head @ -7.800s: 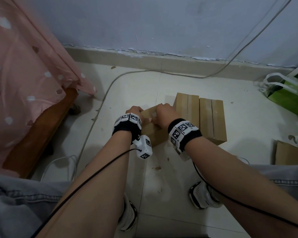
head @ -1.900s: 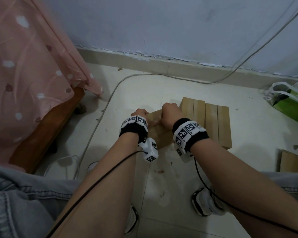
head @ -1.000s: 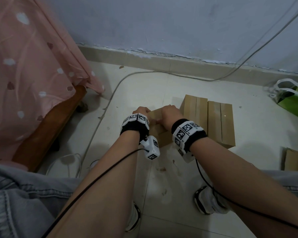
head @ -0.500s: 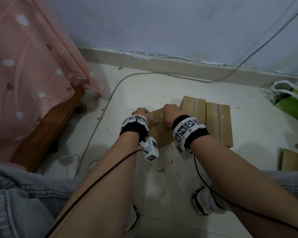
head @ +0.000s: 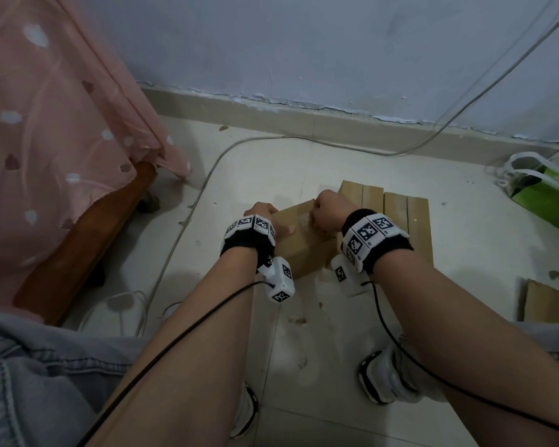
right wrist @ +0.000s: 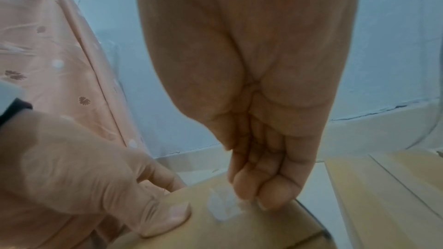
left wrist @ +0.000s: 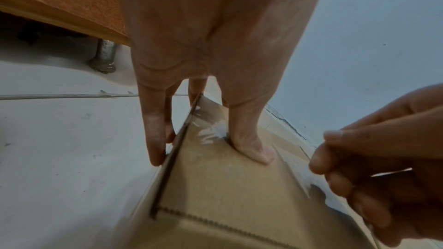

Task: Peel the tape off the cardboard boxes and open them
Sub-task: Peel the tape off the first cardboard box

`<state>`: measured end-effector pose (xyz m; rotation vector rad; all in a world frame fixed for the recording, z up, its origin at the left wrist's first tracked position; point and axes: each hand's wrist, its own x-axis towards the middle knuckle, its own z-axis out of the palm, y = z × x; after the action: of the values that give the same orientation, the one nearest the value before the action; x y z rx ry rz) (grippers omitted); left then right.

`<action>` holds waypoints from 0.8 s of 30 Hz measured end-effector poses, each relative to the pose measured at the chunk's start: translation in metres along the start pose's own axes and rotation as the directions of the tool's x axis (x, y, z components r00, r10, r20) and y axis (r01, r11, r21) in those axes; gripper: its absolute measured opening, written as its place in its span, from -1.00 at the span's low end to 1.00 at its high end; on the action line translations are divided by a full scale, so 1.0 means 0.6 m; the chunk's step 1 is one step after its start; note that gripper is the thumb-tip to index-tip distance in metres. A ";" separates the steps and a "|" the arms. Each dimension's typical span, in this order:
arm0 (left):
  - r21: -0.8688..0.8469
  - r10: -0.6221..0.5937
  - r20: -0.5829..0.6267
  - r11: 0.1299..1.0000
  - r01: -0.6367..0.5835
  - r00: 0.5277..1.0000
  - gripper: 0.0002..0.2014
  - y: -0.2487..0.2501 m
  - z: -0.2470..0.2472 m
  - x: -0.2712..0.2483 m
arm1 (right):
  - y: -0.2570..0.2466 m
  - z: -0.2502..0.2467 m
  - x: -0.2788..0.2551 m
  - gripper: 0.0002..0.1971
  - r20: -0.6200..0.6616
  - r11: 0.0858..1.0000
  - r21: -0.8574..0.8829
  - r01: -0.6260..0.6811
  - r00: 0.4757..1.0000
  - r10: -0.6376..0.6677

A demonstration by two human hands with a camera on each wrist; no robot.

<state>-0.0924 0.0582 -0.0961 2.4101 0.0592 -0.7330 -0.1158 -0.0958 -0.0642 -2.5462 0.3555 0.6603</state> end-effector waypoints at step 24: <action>0.015 -0.007 0.028 1.000 0.006 1.000 -0.43 -0.001 -0.001 0.008 | 0.017 -0.004 -0.014 -0.80 0.042 0.988 -0.091 0.128 0.991 -0.124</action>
<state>-0.0882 0.0585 -0.0981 2.4140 0.0502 -0.7725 -0.1255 -0.1045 -0.0619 -2.6156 0.1530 0.6889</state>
